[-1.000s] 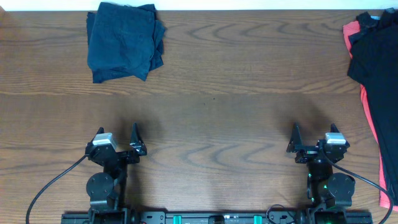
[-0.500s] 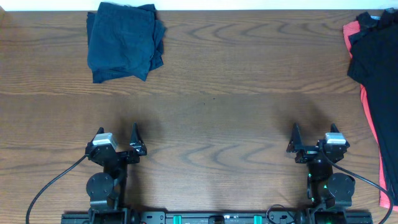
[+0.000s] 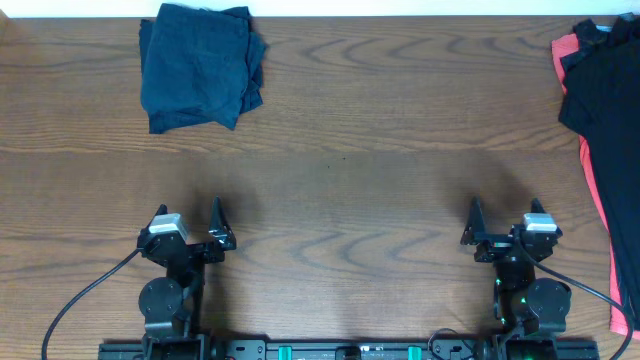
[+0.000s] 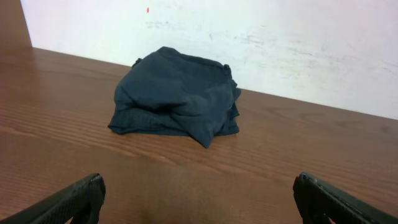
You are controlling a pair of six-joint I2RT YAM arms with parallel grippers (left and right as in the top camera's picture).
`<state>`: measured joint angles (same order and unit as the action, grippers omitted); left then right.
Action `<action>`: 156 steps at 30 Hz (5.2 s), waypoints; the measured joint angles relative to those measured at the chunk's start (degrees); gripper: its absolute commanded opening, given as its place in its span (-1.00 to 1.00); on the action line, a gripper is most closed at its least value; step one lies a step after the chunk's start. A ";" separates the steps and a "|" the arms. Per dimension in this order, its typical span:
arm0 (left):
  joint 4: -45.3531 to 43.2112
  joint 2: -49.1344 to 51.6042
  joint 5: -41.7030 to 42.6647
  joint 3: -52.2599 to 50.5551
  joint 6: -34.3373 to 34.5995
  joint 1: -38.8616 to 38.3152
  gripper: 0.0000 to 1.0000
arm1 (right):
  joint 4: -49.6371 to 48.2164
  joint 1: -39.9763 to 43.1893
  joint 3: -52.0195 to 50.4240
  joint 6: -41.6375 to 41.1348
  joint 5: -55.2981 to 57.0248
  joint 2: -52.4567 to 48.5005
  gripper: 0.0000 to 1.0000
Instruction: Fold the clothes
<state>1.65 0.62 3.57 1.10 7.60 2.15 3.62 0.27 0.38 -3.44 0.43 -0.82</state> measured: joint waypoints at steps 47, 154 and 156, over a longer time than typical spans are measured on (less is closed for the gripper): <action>0.02 0.02 -0.15 0.02 0.00 0.00 0.96 | 17.59 2.93 64.41 -2.97 2.01 -69.85 0.99; 0.07 0.02 -0.13 0.04 0.00 0.00 0.96 | 17.57 21.05 96.32 19.02 17.55 -130.53 -0.42; 0.07 0.04 -0.13 0.04 0.00 0.00 0.96 | 17.79 21.03 96.30 18.78 17.51 -129.68 -0.43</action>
<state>1.72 0.67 3.44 1.15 7.60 2.15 21.41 21.30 96.68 15.33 17.93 -130.50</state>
